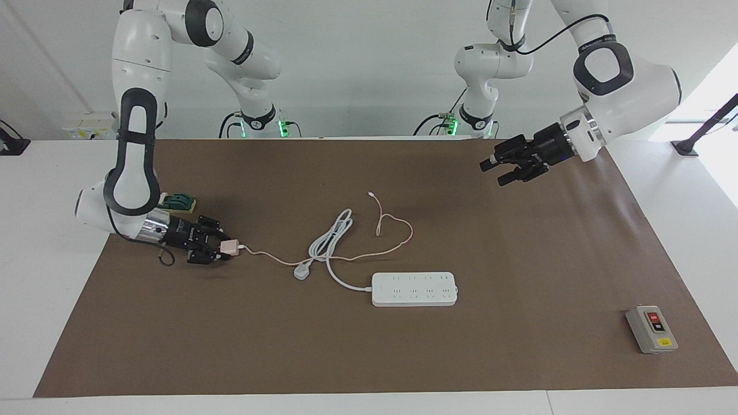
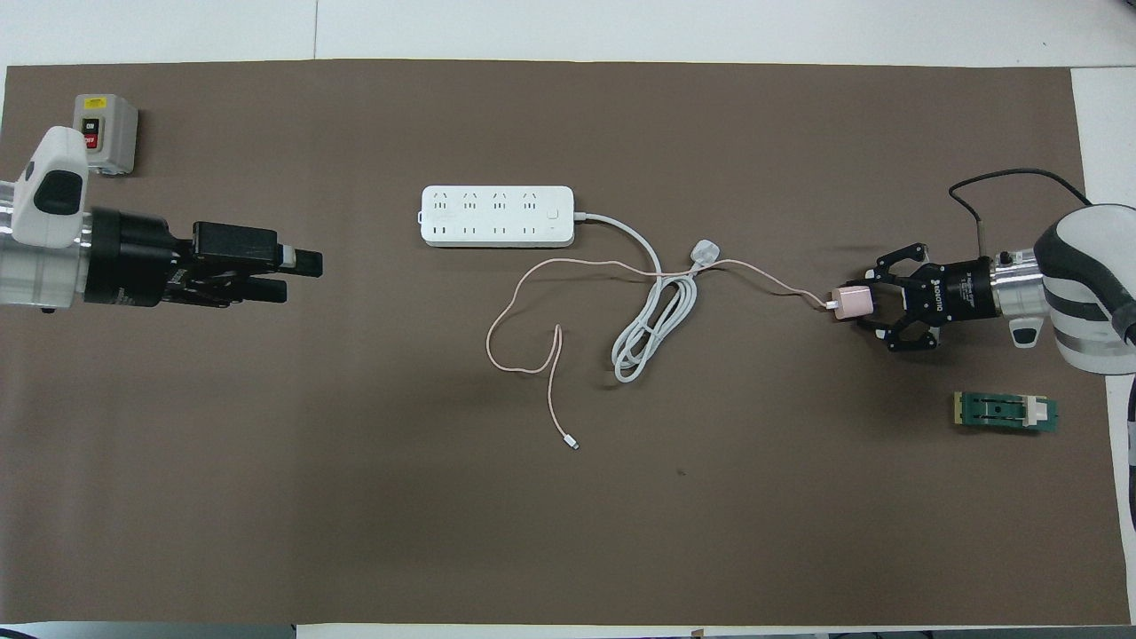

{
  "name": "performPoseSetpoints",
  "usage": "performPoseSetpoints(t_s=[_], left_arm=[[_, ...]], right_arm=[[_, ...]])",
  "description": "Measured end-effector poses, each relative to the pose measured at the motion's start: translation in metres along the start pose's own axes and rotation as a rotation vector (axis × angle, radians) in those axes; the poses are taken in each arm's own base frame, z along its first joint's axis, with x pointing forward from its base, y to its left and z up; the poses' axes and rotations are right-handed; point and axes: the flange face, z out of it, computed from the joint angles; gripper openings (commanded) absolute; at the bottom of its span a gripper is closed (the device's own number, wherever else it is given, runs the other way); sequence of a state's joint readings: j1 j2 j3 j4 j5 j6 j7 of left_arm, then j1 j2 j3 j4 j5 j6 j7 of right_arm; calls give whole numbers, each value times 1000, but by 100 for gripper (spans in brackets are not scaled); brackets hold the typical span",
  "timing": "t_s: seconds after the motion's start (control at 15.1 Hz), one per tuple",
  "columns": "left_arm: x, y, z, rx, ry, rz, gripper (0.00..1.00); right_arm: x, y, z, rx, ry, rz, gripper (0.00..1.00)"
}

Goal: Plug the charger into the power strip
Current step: 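Grasp the pink charger with the right gripper while the left gripper approaches, then carry the pink charger toward the left gripper above the power strip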

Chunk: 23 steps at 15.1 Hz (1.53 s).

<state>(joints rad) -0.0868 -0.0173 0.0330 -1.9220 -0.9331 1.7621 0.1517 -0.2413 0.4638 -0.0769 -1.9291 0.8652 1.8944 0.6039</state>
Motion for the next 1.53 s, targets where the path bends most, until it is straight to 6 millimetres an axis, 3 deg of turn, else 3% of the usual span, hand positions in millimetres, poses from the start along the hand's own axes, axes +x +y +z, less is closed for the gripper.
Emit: performPoseSetpoints(t_s=[0.4, 0.6, 0.73, 0.86, 1.13, 1.33, 1.53], left_arm=[[18, -14, 81, -310, -47, -25, 100], [29, -31, 110, -388, -38, 6, 100], [35, -39, 126, -436, -28, 18, 100], [36, -42, 137, -463, -29, 34, 100], [38, -54, 153, -517, -50, 66, 100], [40, -72, 169, -567, -75, 72, 100], [40, -75, 176, -632, -90, 52, 100]], right_arm=[[-4, -2, 0, -6, -10, -14, 0], [-30, -17, -7, -14, -35, -8, 0], [-66, -33, -12, -18, -39, 4, 0], [-116, -49, -9, -28, -27, 34, 0], [-221, -76, 13, -41, -14, 99, 0], [-264, -87, 39, -28, -7, 137, 0], [-308, -94, 80, 1, 15, 164, 0]])
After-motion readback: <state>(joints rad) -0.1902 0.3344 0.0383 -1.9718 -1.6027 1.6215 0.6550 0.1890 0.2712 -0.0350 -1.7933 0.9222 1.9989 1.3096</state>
